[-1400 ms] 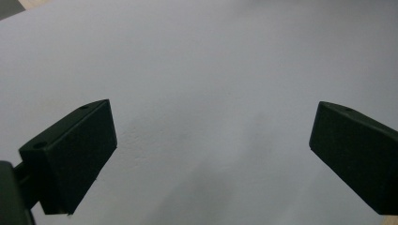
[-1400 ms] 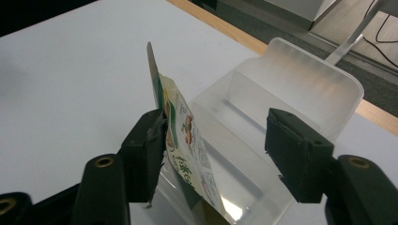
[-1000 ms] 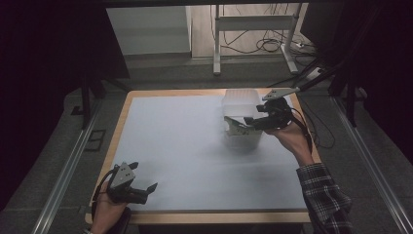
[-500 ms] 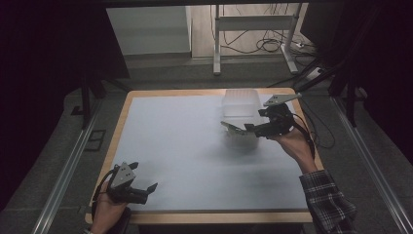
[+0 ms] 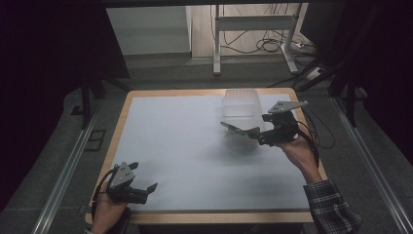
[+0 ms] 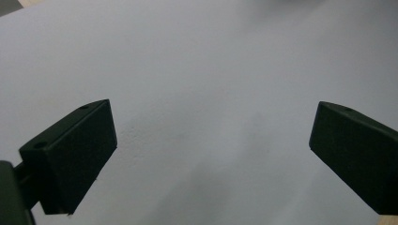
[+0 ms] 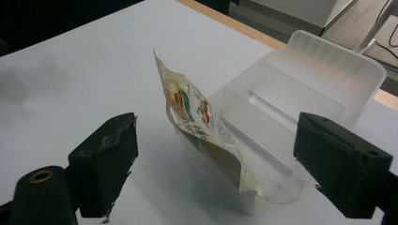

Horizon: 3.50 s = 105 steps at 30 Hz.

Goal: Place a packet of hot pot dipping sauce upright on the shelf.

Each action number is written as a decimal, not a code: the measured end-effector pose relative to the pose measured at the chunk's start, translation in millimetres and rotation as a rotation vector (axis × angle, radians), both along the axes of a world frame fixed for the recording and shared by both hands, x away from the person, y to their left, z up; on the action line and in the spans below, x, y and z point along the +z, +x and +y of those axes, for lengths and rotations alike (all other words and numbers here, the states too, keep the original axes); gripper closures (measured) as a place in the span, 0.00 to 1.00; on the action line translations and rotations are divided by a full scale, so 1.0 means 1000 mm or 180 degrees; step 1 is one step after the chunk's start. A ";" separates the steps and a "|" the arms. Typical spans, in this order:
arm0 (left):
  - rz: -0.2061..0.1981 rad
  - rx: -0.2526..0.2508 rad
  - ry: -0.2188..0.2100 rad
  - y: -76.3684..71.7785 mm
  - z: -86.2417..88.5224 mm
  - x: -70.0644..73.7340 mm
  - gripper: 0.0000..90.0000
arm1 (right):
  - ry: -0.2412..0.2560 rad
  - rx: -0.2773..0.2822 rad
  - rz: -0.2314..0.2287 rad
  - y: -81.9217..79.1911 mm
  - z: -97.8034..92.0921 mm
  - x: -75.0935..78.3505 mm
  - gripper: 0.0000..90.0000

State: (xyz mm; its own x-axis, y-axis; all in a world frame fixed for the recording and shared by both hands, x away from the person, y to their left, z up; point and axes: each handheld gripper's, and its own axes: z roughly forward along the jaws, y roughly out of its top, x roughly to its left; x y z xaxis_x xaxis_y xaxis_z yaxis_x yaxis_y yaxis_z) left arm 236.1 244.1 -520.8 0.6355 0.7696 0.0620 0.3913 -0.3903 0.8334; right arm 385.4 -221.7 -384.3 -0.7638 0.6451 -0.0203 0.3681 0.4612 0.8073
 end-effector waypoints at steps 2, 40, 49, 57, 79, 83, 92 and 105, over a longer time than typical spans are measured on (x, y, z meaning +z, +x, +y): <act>0.0001 -0.0004 -0.0007 0.000 0.000 0.000 0.01 | 0.0015 -0.0006 0.0000 -0.002 -0.002 -0.001 0.14; 0.0019 -0.0003 -0.0008 0.000 0.000 0.000 0.01 | 0.0128 -0.0227 -0.0087 -0.056 -0.034 -0.025 0.05; 0.0022 -0.0002 -0.0003 0.000 -0.001 0.000 0.01 | 0.0109 -0.0281 -0.0105 -0.065 -0.039 -0.032 0.03; 0.0023 0.0000 0.0002 0.000 -0.001 0.000 0.01 | 0.0109 -0.0297 -0.0091 -0.074 -0.042 -0.035 0.02; 0.0024 0.0004 0.0025 0.000 -0.001 0.000 0.01 | 0.0056 -0.0427 -0.0069 -0.096 -0.065 -0.050 0.01; 0.0022 0.0006 0.0025 0.000 -0.001 0.000 0.01 | 0.0066 -0.0475 -0.0076 -0.101 -0.071 -0.051 0.00; 0.0020 0.0013 0.0027 0.000 -0.001 0.000 0.01 | 0.0056 -0.0587 -0.0073 -0.110 -0.082 -0.056 0.00; 0.0030 0.0005 0.0035 0.000 -0.002 -0.001 0.00 | 0.0026 -0.0799 -0.0101 -0.121 -0.098 -0.075 0.00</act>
